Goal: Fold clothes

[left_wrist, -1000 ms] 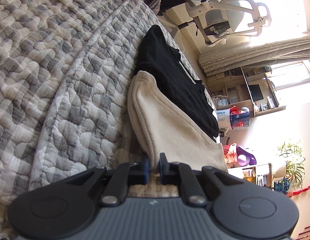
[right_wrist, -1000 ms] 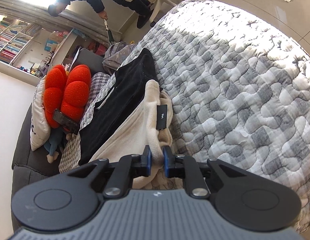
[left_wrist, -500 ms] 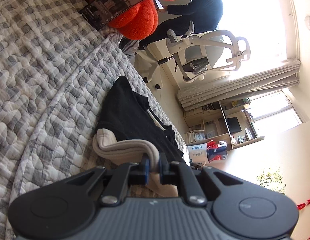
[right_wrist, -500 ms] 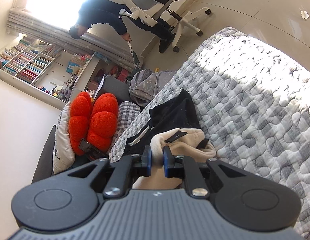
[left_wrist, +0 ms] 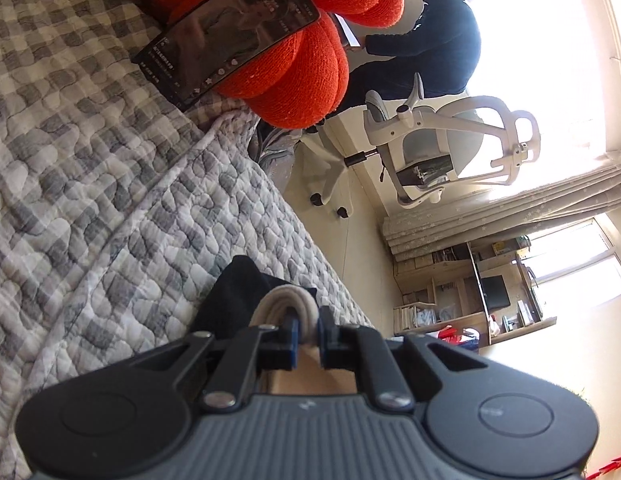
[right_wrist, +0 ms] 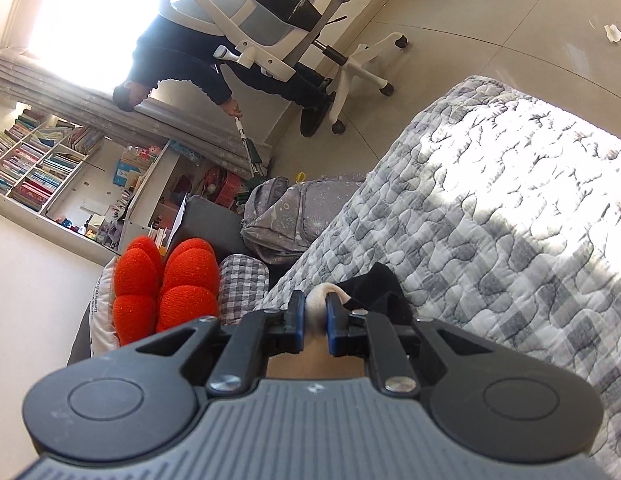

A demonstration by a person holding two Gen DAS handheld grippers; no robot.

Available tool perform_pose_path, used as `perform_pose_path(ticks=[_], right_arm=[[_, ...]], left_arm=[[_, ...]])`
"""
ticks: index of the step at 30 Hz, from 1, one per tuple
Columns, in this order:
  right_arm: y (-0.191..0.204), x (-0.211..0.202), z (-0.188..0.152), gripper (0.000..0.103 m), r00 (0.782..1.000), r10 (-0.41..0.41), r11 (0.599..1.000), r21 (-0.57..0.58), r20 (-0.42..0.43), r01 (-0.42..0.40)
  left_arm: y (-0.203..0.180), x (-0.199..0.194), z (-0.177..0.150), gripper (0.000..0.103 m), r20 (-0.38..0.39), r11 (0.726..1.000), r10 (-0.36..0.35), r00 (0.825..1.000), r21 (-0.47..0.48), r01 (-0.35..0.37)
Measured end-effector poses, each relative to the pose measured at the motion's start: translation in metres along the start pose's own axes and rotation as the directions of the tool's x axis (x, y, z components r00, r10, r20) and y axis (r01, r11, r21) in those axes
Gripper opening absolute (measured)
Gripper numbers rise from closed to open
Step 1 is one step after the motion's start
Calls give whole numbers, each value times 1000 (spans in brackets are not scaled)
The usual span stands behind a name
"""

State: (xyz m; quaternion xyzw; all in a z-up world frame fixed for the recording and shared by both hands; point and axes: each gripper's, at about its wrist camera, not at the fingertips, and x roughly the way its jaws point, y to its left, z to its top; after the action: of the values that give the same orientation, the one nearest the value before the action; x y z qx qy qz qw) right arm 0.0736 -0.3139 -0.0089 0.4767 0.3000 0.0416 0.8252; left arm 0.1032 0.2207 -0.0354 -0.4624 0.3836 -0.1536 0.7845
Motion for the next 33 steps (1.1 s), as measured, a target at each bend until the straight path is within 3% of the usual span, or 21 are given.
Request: perform_pose_path(ticks=[8, 11, 13, 14, 15, 17, 25, 29, 30, 31, 32, 33], right_arm=[[-15, 35, 12, 18, 1000, -21, 999, 28, -7, 22], [-15, 34, 16, 28, 1000, -11, 1000, 4, 0, 11], [-12, 29, 18, 43, 1000, -11, 999, -37, 24, 12], [-10, 26, 19, 43, 999, -8, 998, -56, 42, 10], [-10, 24, 20, 43, 999, -10, 998, -69, 49, 13], [-7, 24, 18, 43, 998, -31, 992, -119, 49, 37], [11, 46, -8, 43, 990, -131, 918, -372, 46, 139], [16, 60, -20, 43, 977, -187, 851, -480, 101, 212], [16, 63, -23, 38, 974, -196, 831, -507, 116, 227], [17, 64, -27, 24, 971, -200, 811, -534, 134, 241], [19, 63, -31, 20, 968, -193, 792, -557, 161, 251], [20, 62, -36, 17, 965, -186, 772, -580, 187, 261]], left_arm=[[13, 55, 26, 11, -39, 999, 49, 998, -1, -49], [9, 54, 29, 18, -43, 998, 39, 998, 58, -37], [5, 51, 30, 25, -38, 994, 31, 999, 105, -26], [3, 46, 31, 35, -16, 991, 33, 999, 129, -31], [1, 41, 32, 44, 13, 987, 45, 999, 154, -47], [-2, 35, 34, 48, 53, 974, 69, 996, 213, -79], [-13, 47, 30, 54, 69, 903, 134, 989, 403, -150], [-22, 62, 24, 49, 86, 854, 158, 984, 489, -179], [-24, 66, 23, 33, 89, 838, 167, 982, 512, -189], [-25, 68, 21, 22, 96, 822, 176, 980, 533, -200], [-27, 70, 18, 11, 117, 801, 186, 976, 557, -220], [-29, 68, 15, 9, 143, 787, 176, 974, 573, -227]])
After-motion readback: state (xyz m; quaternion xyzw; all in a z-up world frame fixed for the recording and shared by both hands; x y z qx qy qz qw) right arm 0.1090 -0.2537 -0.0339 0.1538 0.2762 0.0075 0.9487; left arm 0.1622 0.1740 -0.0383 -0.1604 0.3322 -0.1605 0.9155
